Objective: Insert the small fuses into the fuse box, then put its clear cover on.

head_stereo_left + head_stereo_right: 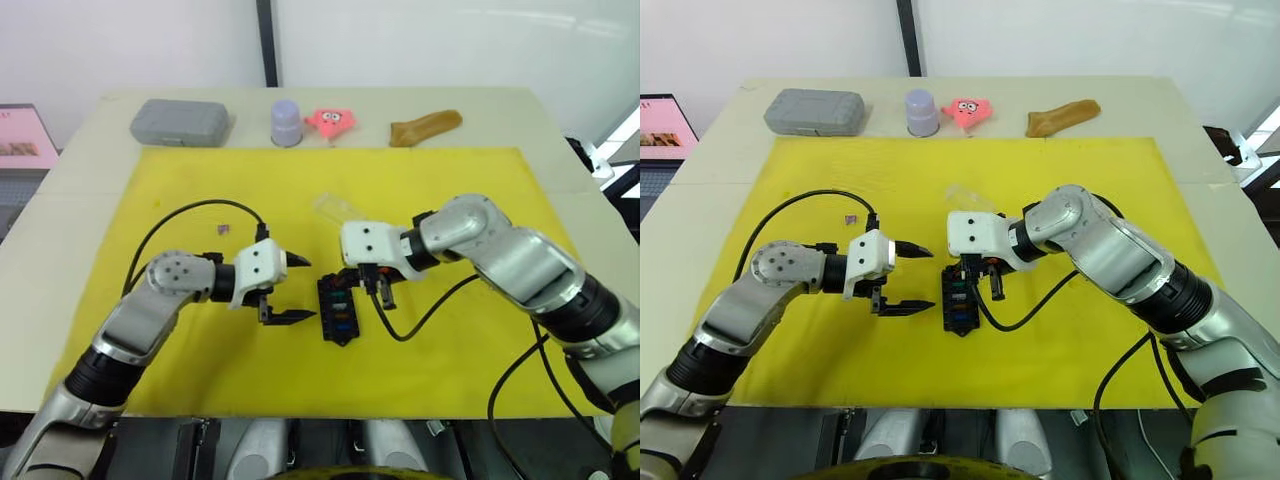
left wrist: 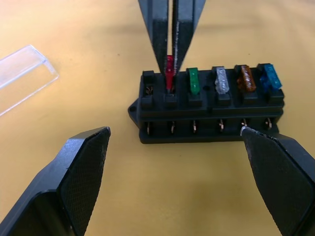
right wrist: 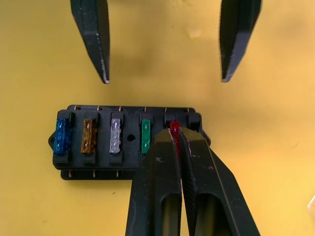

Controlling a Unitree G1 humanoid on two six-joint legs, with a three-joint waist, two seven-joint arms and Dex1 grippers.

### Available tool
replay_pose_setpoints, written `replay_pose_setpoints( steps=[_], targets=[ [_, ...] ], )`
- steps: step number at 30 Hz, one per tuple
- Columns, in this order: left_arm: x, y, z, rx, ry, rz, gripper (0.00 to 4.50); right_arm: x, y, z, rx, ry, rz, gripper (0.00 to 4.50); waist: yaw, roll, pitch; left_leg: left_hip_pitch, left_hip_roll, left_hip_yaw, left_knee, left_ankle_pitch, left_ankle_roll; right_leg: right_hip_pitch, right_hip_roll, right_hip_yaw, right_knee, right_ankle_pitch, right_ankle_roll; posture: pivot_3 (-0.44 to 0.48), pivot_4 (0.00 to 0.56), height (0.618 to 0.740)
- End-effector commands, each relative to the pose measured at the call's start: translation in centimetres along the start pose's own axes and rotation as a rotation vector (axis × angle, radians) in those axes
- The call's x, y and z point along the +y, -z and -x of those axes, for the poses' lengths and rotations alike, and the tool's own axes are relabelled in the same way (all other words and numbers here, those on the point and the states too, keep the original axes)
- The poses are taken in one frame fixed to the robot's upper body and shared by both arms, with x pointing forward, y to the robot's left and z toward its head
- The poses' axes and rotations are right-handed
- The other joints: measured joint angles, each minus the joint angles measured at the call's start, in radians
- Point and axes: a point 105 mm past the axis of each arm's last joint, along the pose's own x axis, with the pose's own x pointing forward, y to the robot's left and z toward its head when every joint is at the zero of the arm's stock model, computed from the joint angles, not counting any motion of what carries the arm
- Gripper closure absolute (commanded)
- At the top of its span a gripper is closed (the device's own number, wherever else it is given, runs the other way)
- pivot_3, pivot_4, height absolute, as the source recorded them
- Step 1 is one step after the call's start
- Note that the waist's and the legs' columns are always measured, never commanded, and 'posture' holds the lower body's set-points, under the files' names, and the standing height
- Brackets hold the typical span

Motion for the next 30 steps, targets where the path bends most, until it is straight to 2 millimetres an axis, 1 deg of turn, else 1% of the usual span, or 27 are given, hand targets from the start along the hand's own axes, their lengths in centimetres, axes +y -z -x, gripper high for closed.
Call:
replay_pose_setpoints(
  steps=[1, 16, 20, 21, 22, 24, 25, 27, 30],
  targets=[
    [-0.1, -0.5, 0.0, -0.009, 0.007, -0.023, 0.04, -0.4, -0.4, 0.5, -0.007, 0.032, 0.024, 4.50, 0.000, 0.000, 0.000, 0.000, 0.000, 0.000, 0.000, 0.000, 0.000, 0.000, 0.000, 0.000, 0.000, 0.000, 0.000, 0.000, 0.150, 0.740],
    [-0.3, -0.7, -0.3, -0.017, 0.010, -0.030, 0.04, -0.2, -0.1, -0.2, -0.002, 0.035, 0.017, 4.50, 0.000, 0.000, 0.000, 0.000, 0.000, 0.000, 0.000, 0.000, 0.000, 0.000, 0.000, 0.000, 0.000, 0.000, 0.000, 0.000, 0.150, 0.740],
    [-0.2, -0.8, -0.3, -0.021, 0.010, -0.029, 0.04, -0.2, -0.2, 0.0, -0.011, 0.035, 0.014, 4.50, 0.000, 0.000, 0.000, 0.000, 0.000, 0.000, 0.000, 0.000, 0.000, 0.000, 0.000, 0.000, 0.000, 0.000, 0.000, 0.000, 0.150, 0.740],
    [-0.2, -0.9, -0.3, -0.022, 0.010, -0.028, 0.00, -0.3, -0.4, 0.2, -0.019, 0.039, 0.011, 3.83, 0.001, 0.000, 0.000, 0.000, 0.000, 0.000, 0.000, 0.000, 0.000, 0.000, 0.000, 0.000, 0.000, 0.000, 0.000, 0.000, 0.150, 0.740],
    [-0.2, -0.9, -0.3, -0.023, 0.010, -0.028, 0.00, -0.5, -0.7, 0.6, -0.030, 0.054, 0.008, 3.55, 0.001, 0.000, 0.000, 0.000, 0.000, 0.000, 0.000, 0.000, 0.000, 0.000, 0.000, 0.000, 0.000, 0.000, 0.000, 0.000, 0.150, 0.740],
    [-0.2, -1.0, -0.2, -0.025, 0.009, -0.028, 0.00, -1.0, -1.4, 1.4, -0.056, 0.075, 0.000, 2.60, 0.000, 0.000, 0.000, 0.000, 0.000, 0.000, 0.000, 0.000, 0.000, 0.000, 0.000, 0.000, 0.000, 0.000, 0.000, 0.000, 0.150, 0.740],
    [-0.2, -1.2, -0.2, -0.040, 0.010, -0.029, 0.00, -1.2, -1.9, 2.3, -0.084, 0.084, -0.022, 2.17, 0.000, 0.000, 0.000, 0.000, 0.000, 0.000, 0.000, 0.000, 0.000, 0.000, 0.000, 0.000, 0.000, 0.000, 0.000, 0.000, 0.150, 0.740],
    [-0.3, -1.5, -0.1, -0.059, 0.014, -0.025, 0.00, -1.3, -2.5, 3.5, -0.122, 0.091, -0.043, 2.17, 0.001, 0.000, 0.000, 0.000, 0.000, 0.000, 0.000, 0.000, 0.000, 0.000, 0.000, 0.000, 0.000, 0.000, 0.000, 0.000, 0.150, 0.740],
    [-0.4, -1.7, 0.0, -0.071, 0.021, -0.019, 0.00, -0.9, -2.5, 4.5, -0.186, 0.086, -0.025, 2.17, 0.002, 0.000, 0.000, 0.000, 0.000, 0.000, 0.000, 0.000, 0.000, 0.000, 0.000, 0.000, 0.000, 0.000, 0.000, 0.000, 0.150, 0.740]
  ],
)
